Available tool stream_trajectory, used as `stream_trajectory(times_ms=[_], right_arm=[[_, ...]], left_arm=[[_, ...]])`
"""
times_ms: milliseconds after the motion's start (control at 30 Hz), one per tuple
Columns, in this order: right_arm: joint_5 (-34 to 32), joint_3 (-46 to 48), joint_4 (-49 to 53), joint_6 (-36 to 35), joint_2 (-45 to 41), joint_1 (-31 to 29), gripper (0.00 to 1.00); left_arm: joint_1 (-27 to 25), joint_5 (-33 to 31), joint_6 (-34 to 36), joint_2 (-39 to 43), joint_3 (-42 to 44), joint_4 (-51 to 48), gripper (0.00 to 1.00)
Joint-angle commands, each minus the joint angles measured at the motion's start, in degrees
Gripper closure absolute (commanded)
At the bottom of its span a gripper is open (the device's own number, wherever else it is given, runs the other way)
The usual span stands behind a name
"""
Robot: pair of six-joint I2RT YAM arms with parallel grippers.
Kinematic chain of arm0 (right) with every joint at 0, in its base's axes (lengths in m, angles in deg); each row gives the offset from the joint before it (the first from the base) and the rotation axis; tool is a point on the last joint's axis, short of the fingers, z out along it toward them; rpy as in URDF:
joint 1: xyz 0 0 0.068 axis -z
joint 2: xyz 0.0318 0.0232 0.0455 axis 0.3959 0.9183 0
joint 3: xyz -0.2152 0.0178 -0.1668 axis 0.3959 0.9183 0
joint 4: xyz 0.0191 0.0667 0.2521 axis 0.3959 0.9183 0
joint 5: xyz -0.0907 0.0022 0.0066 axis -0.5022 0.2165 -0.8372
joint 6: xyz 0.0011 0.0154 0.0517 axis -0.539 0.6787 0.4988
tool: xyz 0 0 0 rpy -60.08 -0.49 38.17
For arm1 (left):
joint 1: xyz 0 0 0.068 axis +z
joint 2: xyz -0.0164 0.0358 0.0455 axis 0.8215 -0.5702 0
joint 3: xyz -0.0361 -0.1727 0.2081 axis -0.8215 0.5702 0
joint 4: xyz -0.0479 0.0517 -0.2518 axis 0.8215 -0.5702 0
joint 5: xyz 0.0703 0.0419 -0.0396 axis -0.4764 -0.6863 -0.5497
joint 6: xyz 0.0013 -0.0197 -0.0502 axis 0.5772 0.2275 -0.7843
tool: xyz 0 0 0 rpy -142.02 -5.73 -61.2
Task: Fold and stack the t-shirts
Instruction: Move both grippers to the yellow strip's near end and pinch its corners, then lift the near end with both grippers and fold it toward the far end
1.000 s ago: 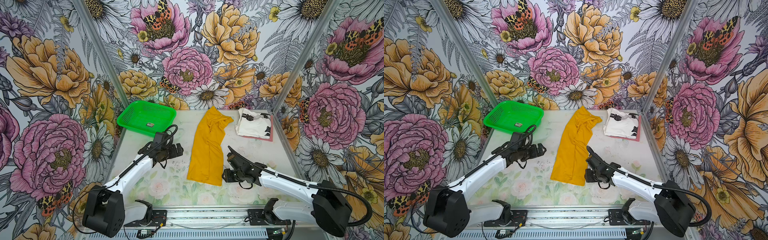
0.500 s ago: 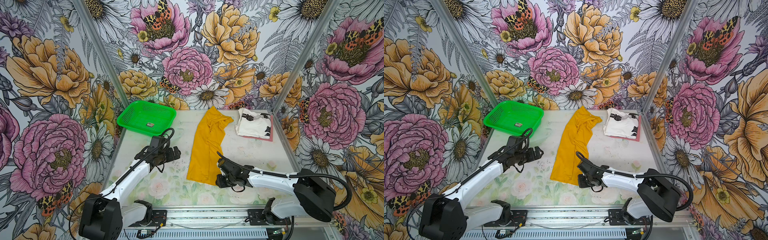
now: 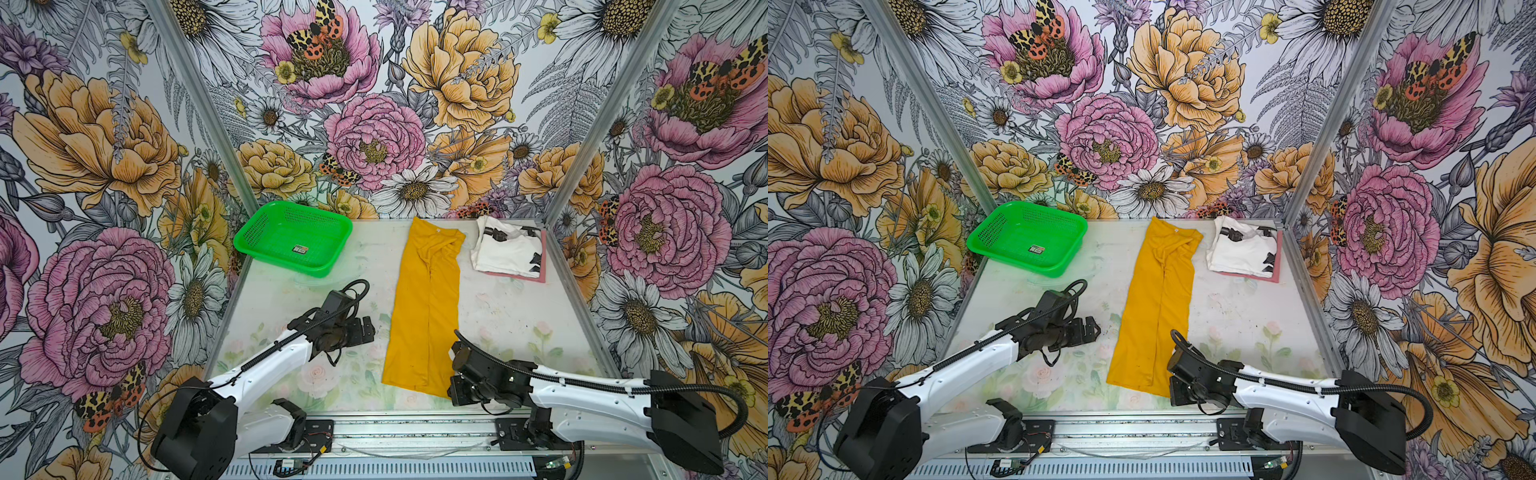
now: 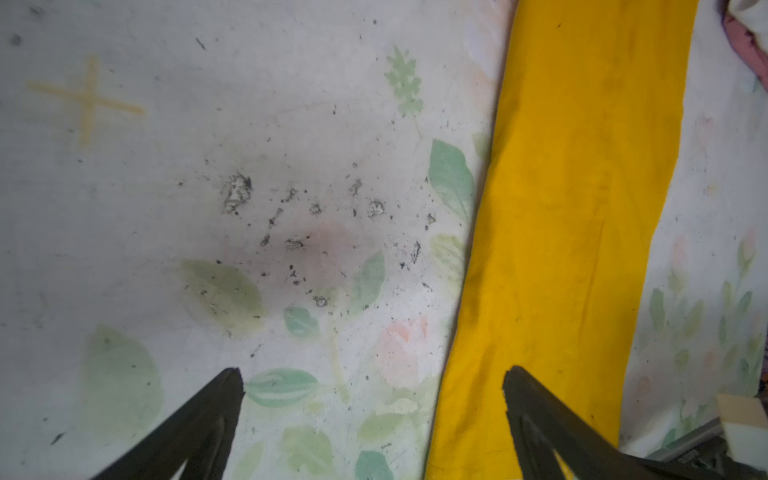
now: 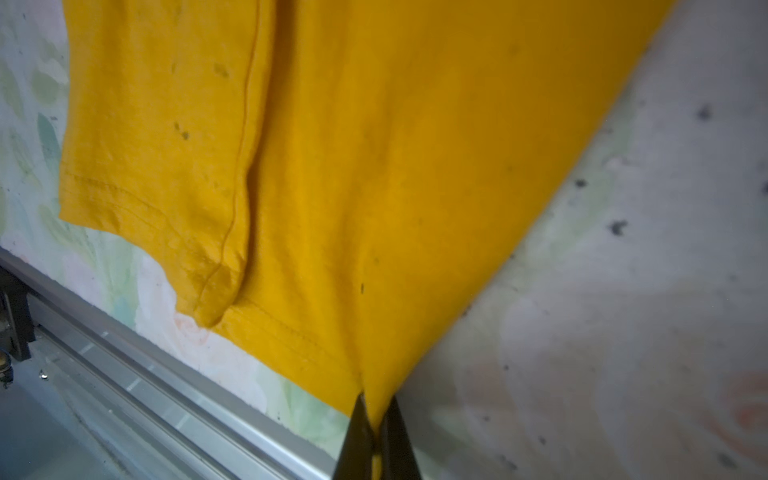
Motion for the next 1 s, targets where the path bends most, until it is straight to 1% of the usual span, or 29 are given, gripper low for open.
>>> stream_trajectory(times_ms=[0, 100, 167, 367, 467, 600, 667, 700, 767, 967], right_arm=[[-0.5, 1.3, 6.6, 4.4, -4.8, -1.5, 1.00], [-0.6, 0.7, 10.3, 5.9, -8.1, -4.8, 1.00], [-1.0, 0.3, 12.2, 6.2, -9.1, -5.7, 0.99], [-1.2, 0.4, 12.9, 6.0, -8.4, -5.8, 0.99], [-0.9, 0.7, 13.4, 5.7, -8.2, -5.9, 1.00], [-1.5, -0.1, 14.9, 4.7, -8.2, -5.8, 1.00], [-1.8, -0.6, 14.8, 4.0, -7.3, -5.6, 1.00], [-2.0, -1.0, 14.8, 3.7, -6.7, -5.5, 1.00], [-2.3, -1.9, 14.8, 2.9, -5.1, -5.5, 1.00], [-4.5, -3.7, 14.7, 1.4, -2.8, -5.4, 1.00]], left_arm=[[-4.4, -2.8, -5.1, -0.3, 1.9, 2.2, 0.01], [-9.7, -2.7, -8.0, -1.4, 3.0, 2.9, 0.01], [-14.0, -2.5, -9.7, -2.5, 3.6, 3.1, 0.01], [-25.0, -0.5, -13.5, -4.8, 5.0, 3.4, 0.02], [-28.8, 0.3, -15.7, -3.5, 6.6, 3.3, 0.02], [-31.6, 1.0, -19.4, 0.9, 10.2, 3.3, 0.05], [-32.2, 1.8, -19.7, 2.8, 11.7, 4.2, 0.08], [-32.3, 2.6, -19.6, 3.2, 12.0, 4.6, 0.11], [-32.6, 3.8, -19.2, 3.1, 12.1, 4.8, 0.19], [-35.3, 5.4, -19.4, 0.0, 12.4, 7.3, 0.34]])
